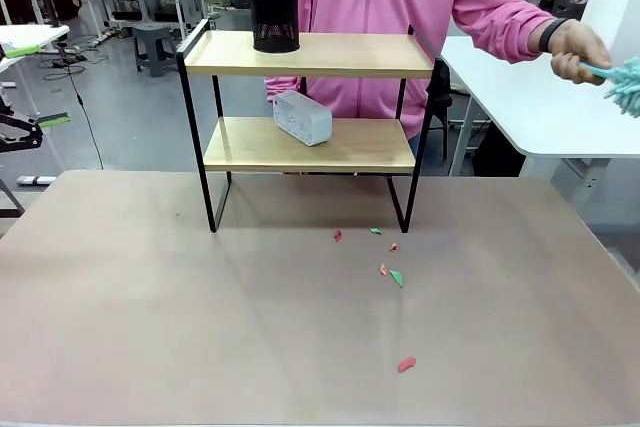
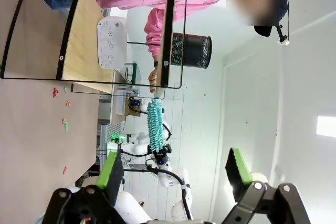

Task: Clean the shelf.
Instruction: Hand the Duster back to the human.

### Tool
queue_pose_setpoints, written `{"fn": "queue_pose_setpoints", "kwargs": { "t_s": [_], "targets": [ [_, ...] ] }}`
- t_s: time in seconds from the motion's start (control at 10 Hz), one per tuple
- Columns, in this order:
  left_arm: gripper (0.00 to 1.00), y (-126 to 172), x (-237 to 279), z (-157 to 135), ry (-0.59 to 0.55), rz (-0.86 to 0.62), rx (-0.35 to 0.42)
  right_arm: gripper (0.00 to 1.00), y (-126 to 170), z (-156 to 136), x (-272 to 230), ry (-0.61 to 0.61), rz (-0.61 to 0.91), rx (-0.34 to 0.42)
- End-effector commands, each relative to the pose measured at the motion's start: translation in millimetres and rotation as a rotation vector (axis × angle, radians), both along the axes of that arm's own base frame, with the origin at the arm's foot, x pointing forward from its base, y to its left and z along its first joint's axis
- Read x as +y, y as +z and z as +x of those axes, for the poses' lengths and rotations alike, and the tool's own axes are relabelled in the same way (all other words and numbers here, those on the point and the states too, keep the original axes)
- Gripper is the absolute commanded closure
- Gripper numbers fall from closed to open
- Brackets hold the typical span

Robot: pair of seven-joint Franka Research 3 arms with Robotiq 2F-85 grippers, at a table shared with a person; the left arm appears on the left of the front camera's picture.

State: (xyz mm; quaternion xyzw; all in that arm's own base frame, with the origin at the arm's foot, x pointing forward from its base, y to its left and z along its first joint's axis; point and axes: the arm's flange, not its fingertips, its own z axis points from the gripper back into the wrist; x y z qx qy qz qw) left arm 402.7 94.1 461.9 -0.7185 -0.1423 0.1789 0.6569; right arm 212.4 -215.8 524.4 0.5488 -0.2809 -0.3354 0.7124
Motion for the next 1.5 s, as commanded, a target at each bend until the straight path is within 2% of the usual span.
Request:
{"fn": "queue_pose_setpoints", "kwargs": {
  "t_s": [0.0,0.2,0.3,0.6,0.7,0.9,1.0,1.1,1.4],
  "targets": [
    [0.0,3,2,-1,-0.016,-0.001,-0.001,0.0,3,-1,15,0.122,0.023,0.009],
    [0.0,3,2,-1,-0.016,-0.001,-0.001,0.0,-1,12,56,0.277,0.013,0.047],
    [0.0,3,2,-1,-0.016,-0.001,-0.001,0.0,-10,26,83,0.363,-0.006,0.092],
    [0.0,3,2,-1,-0.016,-0.001,-0.001,0.0,-52,58,175,0.609,-0.072,0.229],
    [0.0,3,2,-1,-0.016,-0.001,-0.001,0.0,-71,58,209,0.701,-0.079,0.291],
    [0.0,3,2,-1,-0.016,-0.001,-0.001,0.0,-98,44,245,0.834,-0.033,0.369],
    [0.0,3,2,-1,-0.016,-0.001,-0.001,0.0,-102,42,248,0.789,0.018,0.353],
    [0.0,3,2,-1,-0.016,-0.001,-0.001,0.0,-60,90,221,0.802,-0.059,0.312],
    [0.0,3,2,-1,-0.016,-0.001,-0.001,0.0,-60,90,221,0.802,-0.059,0.312]
  ]
}}
